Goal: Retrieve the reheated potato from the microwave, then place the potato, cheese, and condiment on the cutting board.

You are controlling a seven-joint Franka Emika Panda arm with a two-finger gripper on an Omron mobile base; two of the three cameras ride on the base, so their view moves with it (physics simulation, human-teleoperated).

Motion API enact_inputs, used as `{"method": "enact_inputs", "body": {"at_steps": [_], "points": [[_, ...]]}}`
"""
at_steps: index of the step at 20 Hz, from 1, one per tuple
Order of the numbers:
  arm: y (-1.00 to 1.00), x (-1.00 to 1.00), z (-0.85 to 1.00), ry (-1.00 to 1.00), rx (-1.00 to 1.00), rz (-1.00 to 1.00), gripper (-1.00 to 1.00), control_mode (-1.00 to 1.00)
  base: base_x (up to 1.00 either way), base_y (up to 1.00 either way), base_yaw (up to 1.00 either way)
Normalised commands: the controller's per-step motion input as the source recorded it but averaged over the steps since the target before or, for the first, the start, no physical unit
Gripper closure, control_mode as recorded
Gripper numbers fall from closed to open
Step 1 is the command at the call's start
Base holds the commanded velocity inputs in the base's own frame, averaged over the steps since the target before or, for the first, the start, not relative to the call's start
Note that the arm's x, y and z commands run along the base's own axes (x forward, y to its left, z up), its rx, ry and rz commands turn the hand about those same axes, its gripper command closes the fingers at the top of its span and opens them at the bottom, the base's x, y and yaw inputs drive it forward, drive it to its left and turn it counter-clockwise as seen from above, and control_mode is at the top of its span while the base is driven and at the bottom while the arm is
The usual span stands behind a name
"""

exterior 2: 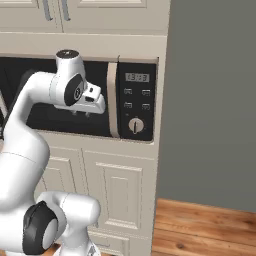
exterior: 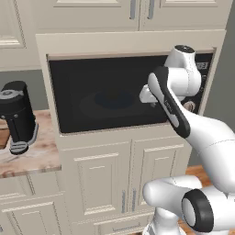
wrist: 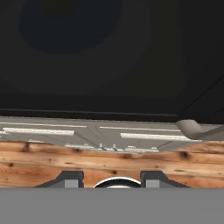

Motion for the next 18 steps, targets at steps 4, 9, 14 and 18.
{"method": "enact_inputs", "body": {"at_steps": [4,9,14,18], "points": [[0.0,-0.03,0.0,-0.03,0.0,0.0,-1.0,-1.0,0.0,0.0,0.0],[-0.03,-0.2,0.0,-0.21,0.0,-0.03,-1.0,-1.0,0.0,0.0,0.0],[-0.52,-0.3,0.06,-0.3,0.0,-0.03,-1.0,-1.0,0.0,0.0,0.0],[-0.66,-0.25,0.17,-0.18,0.0,-0.03,-1.0,-1.0,0.0,0.0,0.0]]}}
